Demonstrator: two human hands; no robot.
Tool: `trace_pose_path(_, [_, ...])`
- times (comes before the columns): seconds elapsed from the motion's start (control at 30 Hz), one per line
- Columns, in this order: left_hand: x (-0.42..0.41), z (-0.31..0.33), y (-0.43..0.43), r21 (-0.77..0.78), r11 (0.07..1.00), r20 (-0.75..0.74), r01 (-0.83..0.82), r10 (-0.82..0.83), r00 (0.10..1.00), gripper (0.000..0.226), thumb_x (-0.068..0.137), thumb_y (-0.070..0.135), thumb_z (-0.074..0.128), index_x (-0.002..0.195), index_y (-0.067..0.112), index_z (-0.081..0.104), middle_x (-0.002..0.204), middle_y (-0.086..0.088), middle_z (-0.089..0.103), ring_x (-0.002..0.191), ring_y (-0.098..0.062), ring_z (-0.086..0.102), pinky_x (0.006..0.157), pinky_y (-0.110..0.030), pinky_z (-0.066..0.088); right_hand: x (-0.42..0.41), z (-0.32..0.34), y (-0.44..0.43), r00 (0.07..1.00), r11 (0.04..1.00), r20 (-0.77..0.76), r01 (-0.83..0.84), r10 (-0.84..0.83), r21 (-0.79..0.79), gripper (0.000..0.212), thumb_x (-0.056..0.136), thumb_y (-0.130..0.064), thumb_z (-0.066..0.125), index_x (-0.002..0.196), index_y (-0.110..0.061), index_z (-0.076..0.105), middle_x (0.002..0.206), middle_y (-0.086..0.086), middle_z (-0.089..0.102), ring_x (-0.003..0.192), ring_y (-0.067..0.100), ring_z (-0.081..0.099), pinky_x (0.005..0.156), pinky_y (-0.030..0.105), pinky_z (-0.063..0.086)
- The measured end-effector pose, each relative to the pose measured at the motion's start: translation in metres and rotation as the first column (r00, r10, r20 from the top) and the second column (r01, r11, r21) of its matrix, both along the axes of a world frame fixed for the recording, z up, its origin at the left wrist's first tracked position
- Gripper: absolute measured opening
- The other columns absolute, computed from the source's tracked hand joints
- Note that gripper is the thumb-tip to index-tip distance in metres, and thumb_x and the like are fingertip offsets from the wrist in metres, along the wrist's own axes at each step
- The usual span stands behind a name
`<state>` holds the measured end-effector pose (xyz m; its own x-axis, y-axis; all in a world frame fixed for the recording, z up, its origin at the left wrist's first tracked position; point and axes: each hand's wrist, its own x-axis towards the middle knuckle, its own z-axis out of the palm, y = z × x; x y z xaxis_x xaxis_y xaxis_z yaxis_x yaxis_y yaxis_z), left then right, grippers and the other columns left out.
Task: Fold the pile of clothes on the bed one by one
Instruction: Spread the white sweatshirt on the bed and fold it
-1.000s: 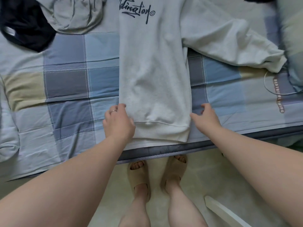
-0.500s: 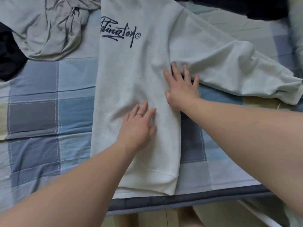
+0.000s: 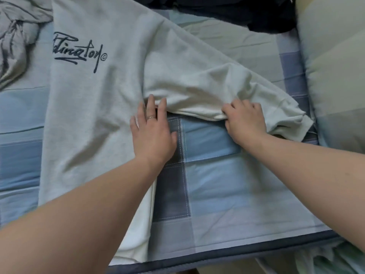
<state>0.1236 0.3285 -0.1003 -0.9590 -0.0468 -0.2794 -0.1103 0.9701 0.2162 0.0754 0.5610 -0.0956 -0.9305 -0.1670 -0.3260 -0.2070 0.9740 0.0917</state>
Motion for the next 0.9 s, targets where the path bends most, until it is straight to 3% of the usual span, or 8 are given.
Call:
trace_pose_path(0.1, [-0.028, -0.005, 0.019, -0.039, 0.983, -0.033, 0.177, -0.178, 0.983, 0.081, 0.086, 0.033, 0.069, 0.153, 0.029, 0.024, 0.168, -0.005, 0.014, 0.153, -0.035, 0.012, 0.121, -0.053, 0.015, -0.004, 0.003, 0.022, 1.0, 0.997, -0.028, 0.006, -0.008, -0.075, 0.012, 0.092, -0.013, 0.057, 0.104, -0.014, 0.058, 0.108, 0.01, 0.056, 0.098, 0.034, 0.052, 0.076, 0.038, 0.03])
trace_pose_path(0.23, [-0.06, -0.011, 0.041, -0.018, 0.954, 0.029, 0.299, -0.298, 0.954, 0.061, 0.091, 0.031, 0.065, 0.144, 0.031, 0.035, 0.161, -0.004, 0.028, 0.144, -0.035, 0.028, 0.113, -0.049, 0.027, -0.01, 0.011, 0.06, 0.98, 0.982, -0.085, 0.175, -0.181, -0.078, 0.013, 0.088, -0.009, 0.058, 0.099, -0.014, 0.06, 0.102, 0.011, 0.056, 0.098, 0.036, 0.054, 0.077, 0.041, 0.033])
trace_pose_path(0.4, [-0.074, -0.015, 0.069, 0.023, 0.966, 0.008, 0.259, -0.26, 0.966, 0.037, 0.1, 0.028, 0.049, 0.135, 0.039, 0.05, 0.16, -0.007, 0.032, 0.141, -0.039, 0.031, 0.108, -0.053, 0.031, -0.009, 0.01, 0.071, 0.985, 0.962, 0.037, 0.171, -0.167, -0.214, 0.012, 0.09, -0.017, 0.057, 0.102, -0.016, 0.059, 0.109, 0.007, 0.053, 0.107, 0.031, 0.047, 0.091, 0.043, 0.037])
trace_pose_path(0.53, [-0.073, -0.017, 0.082, 0.061, 0.964, 0.002, 0.259, -0.259, 0.966, 0.035, 0.102, 0.023, 0.047, 0.131, 0.037, 0.06, 0.158, -0.005, 0.038, 0.141, -0.035, 0.032, 0.108, -0.055, 0.033, -0.003, 0.013, 0.083, 0.951, 0.922, 0.007, 0.303, -0.31, -0.243, 0.006, 0.088, -0.018, 0.057, 0.093, -0.019, 0.056, 0.113, 0.004, 0.053, 0.11, 0.031, 0.046, 0.085, 0.041, 0.037])
trace_pose_path(0.67, [-0.077, -0.015, 0.085, 0.122, 0.956, 0.001, 0.268, -0.27, 0.963, 0.025, 0.093, 0.02, 0.052, 0.113, 0.025, 0.066, 0.148, -0.004, 0.044, 0.137, -0.03, 0.035, 0.103, -0.048, 0.035, -0.011, 0.012, 0.077, 0.93, 0.898, 0.22, 0.348, -0.295, -0.268, 0.032, 0.088, -0.055, 0.057, 0.074, -0.027, 0.058, 0.12, -0.009, 0.051, 0.125, 0.019, 0.039, 0.107, 0.043, 0.026])
trace_pose_path(0.73, [-0.086, -0.014, 0.08, 0.131, 0.938, -0.027, 0.322, -0.321, 0.947, 0.02, 0.091, 0.041, 0.056, 0.101, 0.027, 0.067, 0.139, 0.001, 0.048, 0.13, -0.029, 0.039, 0.103, -0.045, 0.033, -0.022, 0.013, 0.073, 0.932, 0.872, 0.194, 0.355, -0.305, -0.337, 0.046, 0.091, -0.065, 0.048, 0.069, -0.027, 0.062, 0.12, -0.009, 0.055, 0.125, 0.017, 0.041, 0.11, 0.041, 0.02])
trace_pose_path(0.8, [-0.097, -0.01, 0.078, 0.145, 0.926, -0.097, 0.348, -0.337, 0.936, 0.041, 0.091, 0.062, 0.047, 0.085, 0.026, 0.066, 0.123, 0.005, 0.055, 0.116, -0.026, 0.046, 0.097, -0.043, 0.034, -0.041, 0.016, 0.07, 0.901, 0.79, 0.107, 0.421, -0.42, -0.446, 0.038, 0.1, -0.051, 0.045, 0.088, -0.021, 0.066, 0.122, -0.001, 0.057, 0.122, 0.025, 0.047, 0.107, 0.041, 0.031])
trace_pose_path(0.9, [-0.13, -0.004, 0.081, 0.196, 0.949, -0.291, 0.245, -0.183, 0.939, 0.034, 0.1, 0.044, 0.045, 0.093, 0.017, 0.064, 0.117, -0.005, 0.058, 0.109, -0.034, 0.048, 0.087, -0.042, 0.034, -0.077, 0.012, 0.067, 0.869, 0.748, 0.113, 0.475, -0.481, -0.463, 0.033, 0.105, -0.035, 0.039, 0.13, -0.017, 0.053, 0.136, 0.008, 0.051, 0.126, 0.032, 0.046, 0.105, 0.046, 0.038])
